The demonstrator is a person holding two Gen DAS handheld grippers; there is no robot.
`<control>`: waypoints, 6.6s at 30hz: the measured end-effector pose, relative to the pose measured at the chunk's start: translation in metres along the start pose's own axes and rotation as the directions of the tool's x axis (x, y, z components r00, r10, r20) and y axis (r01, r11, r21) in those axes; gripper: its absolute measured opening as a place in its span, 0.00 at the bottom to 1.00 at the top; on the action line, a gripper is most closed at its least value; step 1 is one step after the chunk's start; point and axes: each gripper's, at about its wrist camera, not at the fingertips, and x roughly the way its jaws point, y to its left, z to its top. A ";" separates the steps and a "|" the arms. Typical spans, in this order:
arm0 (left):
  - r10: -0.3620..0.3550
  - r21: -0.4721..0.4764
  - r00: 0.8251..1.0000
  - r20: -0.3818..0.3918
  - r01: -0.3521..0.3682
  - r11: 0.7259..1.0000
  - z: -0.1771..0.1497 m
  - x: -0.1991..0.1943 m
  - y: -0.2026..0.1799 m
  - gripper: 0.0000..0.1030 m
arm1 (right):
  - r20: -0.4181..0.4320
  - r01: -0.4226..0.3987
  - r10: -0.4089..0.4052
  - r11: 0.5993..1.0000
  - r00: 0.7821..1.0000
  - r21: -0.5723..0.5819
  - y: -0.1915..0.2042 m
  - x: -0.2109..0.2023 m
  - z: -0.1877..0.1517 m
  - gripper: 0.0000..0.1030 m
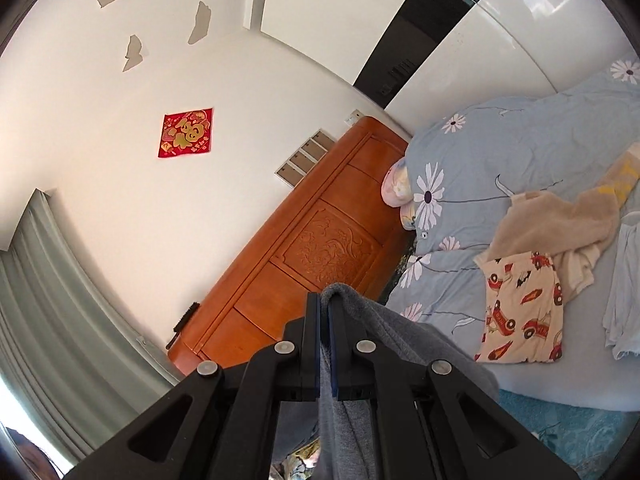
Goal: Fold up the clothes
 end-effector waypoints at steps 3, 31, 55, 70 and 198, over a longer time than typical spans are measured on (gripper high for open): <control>-0.013 -0.006 1.000 0.010 0.013 1.000 -0.006 -0.010 0.007 1.00 | -0.030 0.025 -0.025 1.000 0.999 -0.018 0.010 0.008 -0.014 0.03; -0.152 -0.305 0.955 -0.256 0.070 0.950 -0.054 0.038 0.039 1.00 | 0.213 0.232 -0.221 0.972 0.952 -0.028 0.050 -0.183 -0.059 0.03; -0.023 -0.462 0.970 -0.243 -0.095 0.882 -0.059 0.023 0.118 1.00 | -0.468 0.373 -0.343 0.927 0.814 -0.032 -0.080 0.188 -0.212 0.06; -0.135 -0.390 0.921 -0.366 -0.021 0.920 -0.082 0.084 0.056 1.00 | -0.438 0.534 -0.562 0.822 0.702 -0.198 -0.121 0.082 -0.202 0.42; 0.191 -0.183 0.753 -0.630 -0.383 0.906 -0.062 0.160 0.143 0.51 | -0.126 0.897 -0.896 0.437 0.427 -0.065 -0.248 -0.073 -0.073 0.44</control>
